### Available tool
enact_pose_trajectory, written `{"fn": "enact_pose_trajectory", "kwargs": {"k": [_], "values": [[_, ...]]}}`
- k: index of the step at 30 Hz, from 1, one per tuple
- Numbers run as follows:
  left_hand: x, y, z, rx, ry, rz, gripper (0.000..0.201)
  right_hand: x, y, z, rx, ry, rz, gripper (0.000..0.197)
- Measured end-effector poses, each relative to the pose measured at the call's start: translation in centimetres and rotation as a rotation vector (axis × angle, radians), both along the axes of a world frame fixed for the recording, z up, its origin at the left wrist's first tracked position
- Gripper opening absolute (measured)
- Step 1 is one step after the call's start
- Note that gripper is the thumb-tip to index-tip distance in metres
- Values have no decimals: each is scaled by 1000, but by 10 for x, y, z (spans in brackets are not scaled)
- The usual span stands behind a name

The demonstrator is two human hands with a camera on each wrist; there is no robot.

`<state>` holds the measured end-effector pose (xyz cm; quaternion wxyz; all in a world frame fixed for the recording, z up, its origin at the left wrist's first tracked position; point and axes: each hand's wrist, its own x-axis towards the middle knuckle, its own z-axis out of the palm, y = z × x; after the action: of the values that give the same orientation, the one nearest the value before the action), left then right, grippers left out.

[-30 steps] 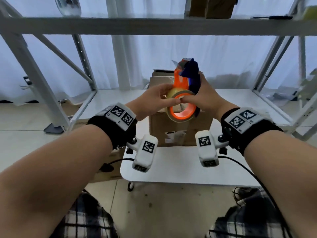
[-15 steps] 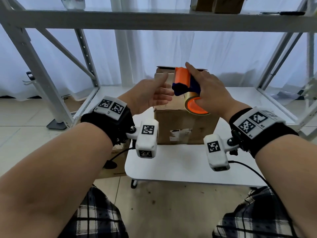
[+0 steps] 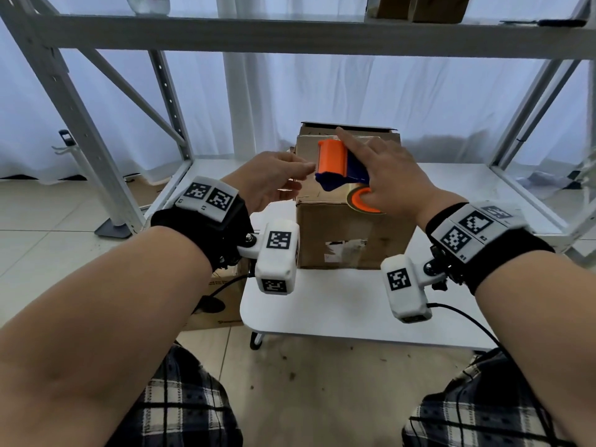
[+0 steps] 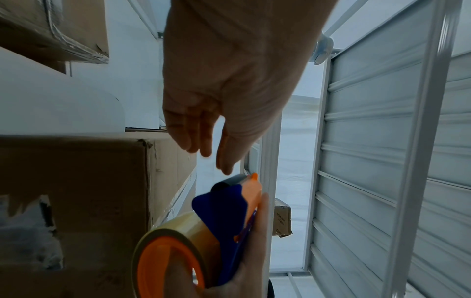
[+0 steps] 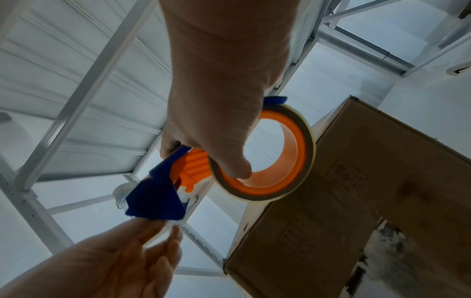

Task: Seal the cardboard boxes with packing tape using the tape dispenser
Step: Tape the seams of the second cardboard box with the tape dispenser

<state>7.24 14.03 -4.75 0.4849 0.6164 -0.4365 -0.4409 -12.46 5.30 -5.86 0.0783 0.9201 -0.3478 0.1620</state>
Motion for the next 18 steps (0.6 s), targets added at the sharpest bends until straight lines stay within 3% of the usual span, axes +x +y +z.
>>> {"fn": "enact_pose_trajectory", "kwargs": {"k": [14, 18], "values": [[16, 0, -24, -18, -104, 103, 15, 24, 20, 4, 37, 149, 12, 87], [44, 5, -27, -7, -129, 239, 14, 5, 14, 10, 39, 205, -45, 83]]}}
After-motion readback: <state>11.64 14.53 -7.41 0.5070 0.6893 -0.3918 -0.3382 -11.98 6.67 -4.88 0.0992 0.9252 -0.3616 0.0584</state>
